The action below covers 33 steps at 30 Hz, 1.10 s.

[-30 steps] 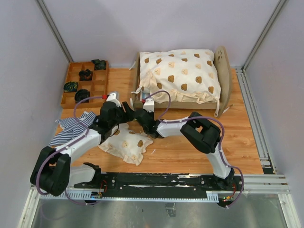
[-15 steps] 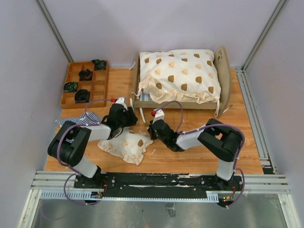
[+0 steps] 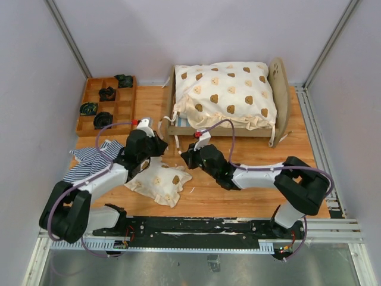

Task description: Set up the pet bed

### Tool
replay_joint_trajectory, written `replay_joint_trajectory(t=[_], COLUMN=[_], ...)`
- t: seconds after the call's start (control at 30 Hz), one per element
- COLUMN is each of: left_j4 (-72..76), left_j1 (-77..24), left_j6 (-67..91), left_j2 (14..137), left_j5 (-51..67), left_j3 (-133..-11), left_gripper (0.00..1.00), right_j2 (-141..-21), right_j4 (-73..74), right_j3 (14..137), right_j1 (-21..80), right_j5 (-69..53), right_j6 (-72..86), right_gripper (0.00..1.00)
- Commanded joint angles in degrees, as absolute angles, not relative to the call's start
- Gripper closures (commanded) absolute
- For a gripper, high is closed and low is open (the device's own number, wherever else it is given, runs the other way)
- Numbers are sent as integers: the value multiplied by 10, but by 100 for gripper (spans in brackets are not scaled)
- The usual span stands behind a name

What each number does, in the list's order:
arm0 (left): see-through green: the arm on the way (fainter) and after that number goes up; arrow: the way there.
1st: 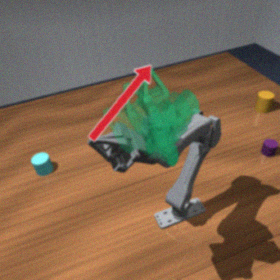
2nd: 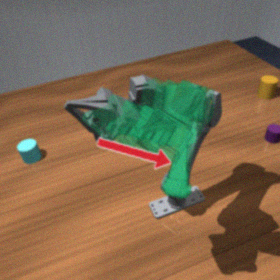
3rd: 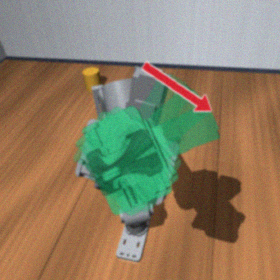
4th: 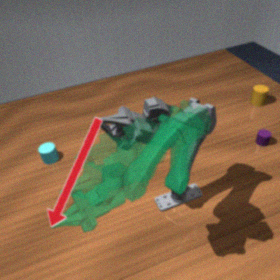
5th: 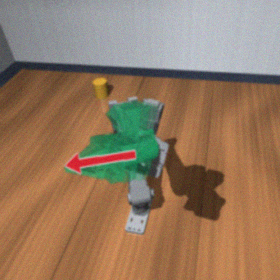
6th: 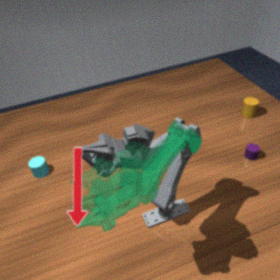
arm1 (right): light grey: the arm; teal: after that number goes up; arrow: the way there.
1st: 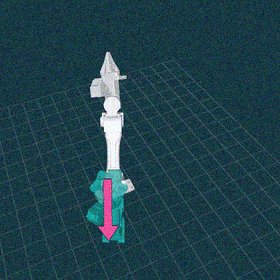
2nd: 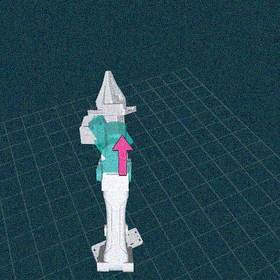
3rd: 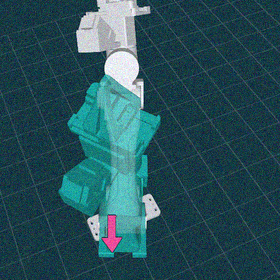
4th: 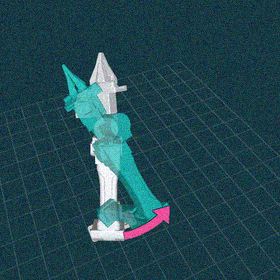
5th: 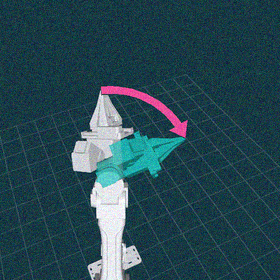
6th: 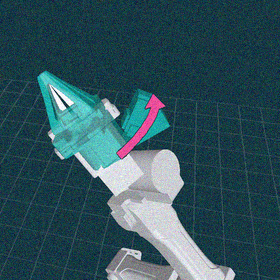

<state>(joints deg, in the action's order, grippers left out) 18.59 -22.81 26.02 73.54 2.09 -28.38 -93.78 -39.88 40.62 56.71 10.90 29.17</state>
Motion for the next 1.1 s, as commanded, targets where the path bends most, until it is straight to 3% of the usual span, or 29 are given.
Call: replay_joint_trajectory(t=[0.0, 0.33, 0.4, 0.43, 0.5, 0.67, 0.9, 1.07], left_j4=[116, 100, 110, 118, 131, 172, 248, 280], left_j1=[-244, -287, -287, -287, -286, -229, -183, -181], left_j6=[268, 280, 272, 266, 258, 230, 236, 231], left_j2=[657, 566, 564, 569, 597, 678, 783, 853], left_j5=[35, 45, -4, -38, -105, -76, -6, -23], left_j3=[-294, -212, -209, -213, -230, -281, -317, -350], left_gripper=[100, 100, 88, 77, 63, 53, 49, 50], right_j2=[-877, -769, -760, -760, -767, -790, -802, -808], right_j4=[-396, -344, -337, -333, -332, -339, -345, -353], right_j3=[392, 380, 381, 381, 381, 385, 392, 394], right_j1=[565, 552, 552, 552, 553, 552, 552, 552], right_j5=[97, 93, 95, 97, 100, 97, 86, 74], right_j6=[282, 288, 287, 289, 292, 294, 296, 296], right_gripper=[100, 100, 100, 100, 100, 100, 100, 100])
